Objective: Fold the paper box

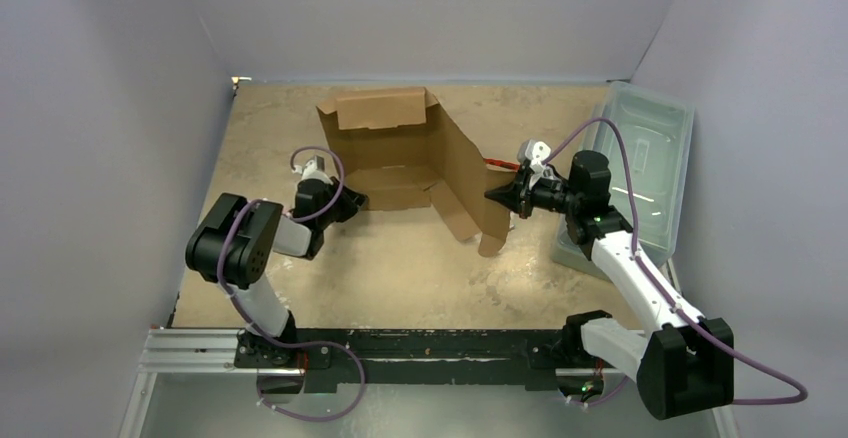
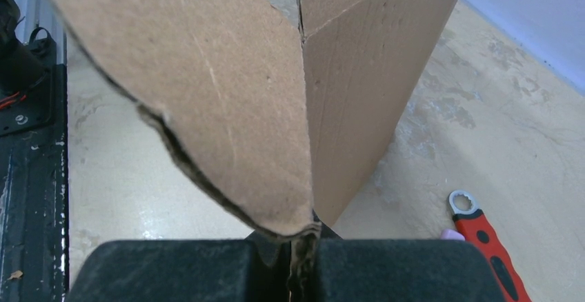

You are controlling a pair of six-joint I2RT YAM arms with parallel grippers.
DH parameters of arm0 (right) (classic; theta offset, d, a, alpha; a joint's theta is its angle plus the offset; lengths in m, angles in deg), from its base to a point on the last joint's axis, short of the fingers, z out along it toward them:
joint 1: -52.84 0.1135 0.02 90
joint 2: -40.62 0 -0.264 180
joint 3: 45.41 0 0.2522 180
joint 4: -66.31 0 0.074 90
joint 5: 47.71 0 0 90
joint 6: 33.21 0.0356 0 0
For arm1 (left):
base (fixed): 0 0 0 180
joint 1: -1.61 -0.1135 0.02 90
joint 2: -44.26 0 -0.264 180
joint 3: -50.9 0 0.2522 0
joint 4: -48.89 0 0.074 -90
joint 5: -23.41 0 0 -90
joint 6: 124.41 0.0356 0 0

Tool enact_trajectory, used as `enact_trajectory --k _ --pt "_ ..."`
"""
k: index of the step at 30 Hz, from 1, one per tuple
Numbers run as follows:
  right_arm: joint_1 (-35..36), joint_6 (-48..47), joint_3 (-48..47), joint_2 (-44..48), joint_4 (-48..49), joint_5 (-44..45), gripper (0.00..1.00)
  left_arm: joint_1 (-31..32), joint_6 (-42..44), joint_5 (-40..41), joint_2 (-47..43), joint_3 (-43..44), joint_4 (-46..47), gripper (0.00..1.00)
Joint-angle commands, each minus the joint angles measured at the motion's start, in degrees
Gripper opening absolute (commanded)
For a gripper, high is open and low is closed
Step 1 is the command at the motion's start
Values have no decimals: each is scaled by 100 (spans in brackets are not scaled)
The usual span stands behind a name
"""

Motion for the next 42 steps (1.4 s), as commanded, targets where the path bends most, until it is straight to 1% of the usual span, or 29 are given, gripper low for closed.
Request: enact_trajectory --k 1,4,7,9,11,12,13,15,16,17,18,21,23,26,29,36,37,40,42 --pt "15 -123 -258 29 0 98 0 -65 215 342 -506 -62 -760 1" --pt "15 -157 -267 28 -31 118 0 -206 258 412 -1204 -189 -916 11" --pt "17 -224 -279 13 -77 117 0 -417 247 272 -1883 -264 -1042 19" --pt "18 -288 -285 2 -116 116 0 -522 311 178 -2269 -230 -1221 23" --pt "17 -316 -286 9 -135 114 0 -611 447 178 -2605 -134 -1562 25" --pt "17 -328 -288 11 -136 110 0 -650 524 238 -2768 -93 -1721 28" --pt "19 -325 -283 17 -131 105 0 -694 601 353 -2926 -56 -1886 34" --pt "17 -338 -289 20 -139 99 0 -788 766 666 -3206 -34 -2034 53" --pt "17 -338 -284 24 -140 96 0 -838 927 721 -3295 -56 -1927 60" --pt "20 -336 -283 20 -142 94 0 -879 1163 689 -3331 -70 -1758 65" --pt "20 -331 -284 20 -145 92 0 -899 1437 626 -3318 -53 -1605 67" --pt "17 -329 -294 28 -146 99 0 -915 2359 400 -2965 230 -1415 68" --pt "17 -320 -296 36 -142 100 0 -927 2850 177 -2669 311 -1098 68" --pt "13 -314 -292 29 -146 96 0 -952 3262 -332 -2206 417 -699 67" --pt "18 -320 -295 20 -148 84 0 -987 3289 -690 -1744 576 -484 66" --pt "15 -312 -302 28 -152 57 0 -1042 3166 -811 -977 677 362 64" --pt "20 -312 -307 21 -144 56 0 -1055 3135 -884 -894 708 443 63" --pt "18 -312 -307 4 -144 48 0 -1094 2957 -1222 -653 742 896 53" --pt "19 -312 -312 -6 -140 39 0 -1105 2882 -1369 -493 803 1008 49"
